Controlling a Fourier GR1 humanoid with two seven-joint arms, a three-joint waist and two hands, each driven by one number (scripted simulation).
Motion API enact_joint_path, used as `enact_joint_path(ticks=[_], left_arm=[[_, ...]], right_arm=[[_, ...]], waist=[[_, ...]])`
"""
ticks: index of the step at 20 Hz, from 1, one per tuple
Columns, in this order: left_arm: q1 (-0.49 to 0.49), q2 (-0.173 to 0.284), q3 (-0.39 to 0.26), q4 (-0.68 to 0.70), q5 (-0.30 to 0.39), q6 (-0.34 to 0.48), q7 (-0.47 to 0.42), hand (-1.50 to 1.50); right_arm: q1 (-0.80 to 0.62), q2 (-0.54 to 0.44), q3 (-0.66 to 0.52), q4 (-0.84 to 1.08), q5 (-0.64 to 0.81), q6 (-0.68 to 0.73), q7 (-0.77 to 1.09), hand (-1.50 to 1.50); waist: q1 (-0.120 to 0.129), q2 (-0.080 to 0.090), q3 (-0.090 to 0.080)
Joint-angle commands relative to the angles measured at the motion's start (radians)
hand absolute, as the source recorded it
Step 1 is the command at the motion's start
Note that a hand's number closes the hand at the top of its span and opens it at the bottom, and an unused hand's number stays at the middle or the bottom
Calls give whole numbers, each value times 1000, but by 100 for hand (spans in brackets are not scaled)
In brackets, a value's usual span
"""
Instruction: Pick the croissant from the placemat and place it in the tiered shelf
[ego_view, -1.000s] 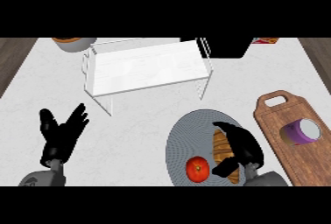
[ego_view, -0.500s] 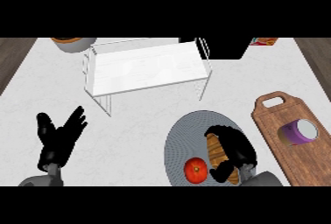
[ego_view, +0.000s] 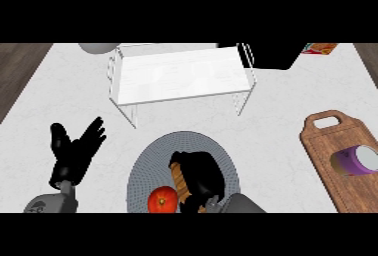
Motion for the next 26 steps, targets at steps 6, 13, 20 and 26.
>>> enact_joint_path(ticks=[6, 13, 20, 26], left_arm=[[-29, -8, 5, 13, -11, 30, 24, 0], [-6, 9, 20, 6, 0, 9, 12, 0], [27, 40, 54, 9, 24, -18, 0, 0], [15, -7, 22, -19, -1, 26, 20, 0]], right_arm=[[-336, 16, 160, -283, -43, -227, 377, 150], [-641, 15, 18, -351, -3, -170, 666, 150], [-855, 15, -155, -334, -46, -67, 765, 150], [-982, 15, -346, -189, -80, -46, 693, 150]], waist=[[-30, -15, 0], [-36, -15, -1], [-45, -17, -1], [-52, -10, 0]])
